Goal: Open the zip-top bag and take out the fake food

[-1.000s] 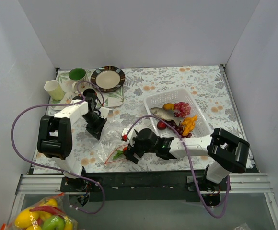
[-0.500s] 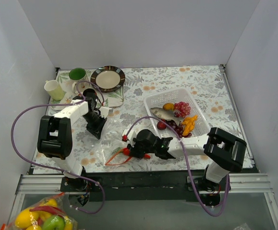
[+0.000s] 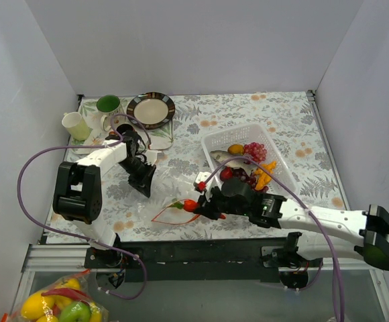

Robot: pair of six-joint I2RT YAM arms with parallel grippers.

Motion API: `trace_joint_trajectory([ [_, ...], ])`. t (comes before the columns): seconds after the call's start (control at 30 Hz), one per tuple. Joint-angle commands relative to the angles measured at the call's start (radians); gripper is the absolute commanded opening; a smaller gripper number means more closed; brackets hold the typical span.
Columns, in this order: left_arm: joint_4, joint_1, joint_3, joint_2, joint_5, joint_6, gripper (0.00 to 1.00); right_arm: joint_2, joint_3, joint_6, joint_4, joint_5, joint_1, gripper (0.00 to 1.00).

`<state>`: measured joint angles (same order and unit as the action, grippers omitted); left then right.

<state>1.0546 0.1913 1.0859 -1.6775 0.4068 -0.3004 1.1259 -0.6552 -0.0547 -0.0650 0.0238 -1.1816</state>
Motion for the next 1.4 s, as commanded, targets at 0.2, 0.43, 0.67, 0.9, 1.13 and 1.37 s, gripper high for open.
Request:
trace_joint_trajectory([
  [0.2, -0.088, -0.030, 0.026, 0.029, -0.160, -0.011, 0.00, -0.294, 0.014, -0.027, 0.228, -0.369, 0.184, 0.01],
  [0.43, -0.123, -0.035, 0.008, 0.018, -0.180, -0.017, 0.00, -0.334, -0.024, -0.022, 0.314, -0.549, 0.234, 0.11],
  [0.67, -0.044, -0.033, 0.112, 0.019, -0.004, -0.051, 0.02, -0.272, -0.073, -0.068, 0.352, -0.726, 0.275, 0.57],
  [0.9, 0.028, -0.033, 0.222, 0.047, 0.076, -0.089, 0.98, -0.190, -0.217, -0.148, 0.487, -0.743, 0.278, 0.99],
  [1.13, 0.058, -0.033, 0.397, 0.137, 0.176, -0.112, 0.98, -0.106, -0.405, -0.302, 0.735, -0.799, 0.278, 0.99],
  [1.37, 0.007, -0.035, 0.407, 0.220, 0.231, -0.155, 0.98, -0.236, -0.370, -0.289, 0.700, -0.719, 0.278, 0.99],
])
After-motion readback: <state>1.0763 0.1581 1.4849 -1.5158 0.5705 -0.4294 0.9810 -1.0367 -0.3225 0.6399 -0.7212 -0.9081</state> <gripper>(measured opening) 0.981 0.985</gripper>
